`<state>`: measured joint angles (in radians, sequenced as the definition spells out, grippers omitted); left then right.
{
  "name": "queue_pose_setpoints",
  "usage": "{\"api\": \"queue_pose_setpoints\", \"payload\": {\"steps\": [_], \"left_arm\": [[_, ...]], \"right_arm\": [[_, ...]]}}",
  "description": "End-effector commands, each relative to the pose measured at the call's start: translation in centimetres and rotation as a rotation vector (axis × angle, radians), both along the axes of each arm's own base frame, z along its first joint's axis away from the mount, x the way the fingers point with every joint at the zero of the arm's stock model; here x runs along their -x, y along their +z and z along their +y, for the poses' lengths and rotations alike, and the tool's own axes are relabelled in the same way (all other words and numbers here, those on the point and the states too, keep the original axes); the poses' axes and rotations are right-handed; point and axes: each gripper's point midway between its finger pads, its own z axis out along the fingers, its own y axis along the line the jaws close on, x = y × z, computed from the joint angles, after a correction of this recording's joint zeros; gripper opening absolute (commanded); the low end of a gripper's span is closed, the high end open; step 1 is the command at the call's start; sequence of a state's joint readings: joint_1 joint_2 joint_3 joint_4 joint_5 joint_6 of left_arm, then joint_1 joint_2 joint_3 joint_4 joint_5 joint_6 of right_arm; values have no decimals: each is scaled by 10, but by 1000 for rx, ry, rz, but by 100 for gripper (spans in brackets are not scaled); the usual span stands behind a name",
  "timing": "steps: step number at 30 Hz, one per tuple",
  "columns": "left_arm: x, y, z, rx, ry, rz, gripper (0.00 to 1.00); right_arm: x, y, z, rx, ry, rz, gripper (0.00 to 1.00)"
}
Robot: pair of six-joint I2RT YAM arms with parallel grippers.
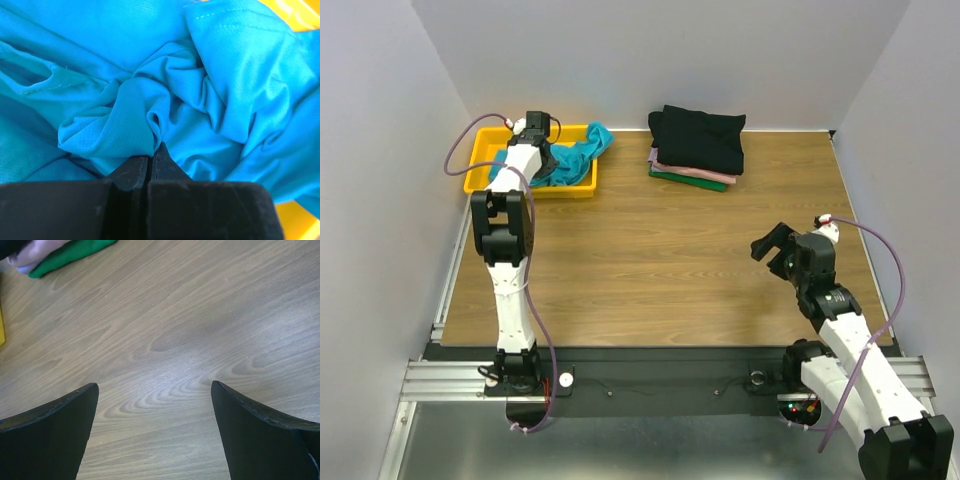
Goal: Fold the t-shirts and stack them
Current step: Grab the tshirt from the pile, then move the tshirt to the center of the board
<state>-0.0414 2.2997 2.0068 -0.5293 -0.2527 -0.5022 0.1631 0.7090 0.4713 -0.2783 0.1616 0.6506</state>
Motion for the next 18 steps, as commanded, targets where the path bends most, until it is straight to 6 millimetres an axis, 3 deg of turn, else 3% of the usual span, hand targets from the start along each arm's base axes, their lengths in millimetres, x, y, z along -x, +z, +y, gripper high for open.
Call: {"api": "queue_pose_setpoints", "payload": {"steps": [1,2,4,5,8,11,12,13,14,15,16,17,18], "left_arm": [[-6,121,-7,37,-51,-273,0],[2,153,-9,50,-60,-339,0],[9,189,-15,76,-78,-427,0],[18,224,-19,88,-93,-508,0],[39,274,-29,91,-116,-616,0],[80,341,-51,85,-173,-750,0],[91,353,-57,84,-187,-776,0],[103,365,-77,92,-225,-802,0],[125,386,-84,95,-242,-852,0],[150,407,-103,111,-283,-911,0],[150,411,-102,109,-275,-925,0],[162,421,-110,118,-301,-958,0],[189,434,-130,156,-358,-1002,0]], "right_arm": [[-5,20,-3,13,-8,-70,100],[-5,22,-3,9,-8,-74,100],[-4,22,-2,8,-3,-77,100],[-4,22,0,6,11,-79,100],[-2,23,3,-1,24,-84,100],[-2,23,2,-3,19,-89,100],[-2,23,2,-3,21,-89,100],[-1,24,3,-4,24,-90,100],[-2,24,3,-5,27,-90,100],[-1,23,4,-7,30,-90,100],[-1,24,4,-7,30,-93,100],[0,23,4,-8,34,-92,100],[0,24,5,-8,36,-95,100]]}}
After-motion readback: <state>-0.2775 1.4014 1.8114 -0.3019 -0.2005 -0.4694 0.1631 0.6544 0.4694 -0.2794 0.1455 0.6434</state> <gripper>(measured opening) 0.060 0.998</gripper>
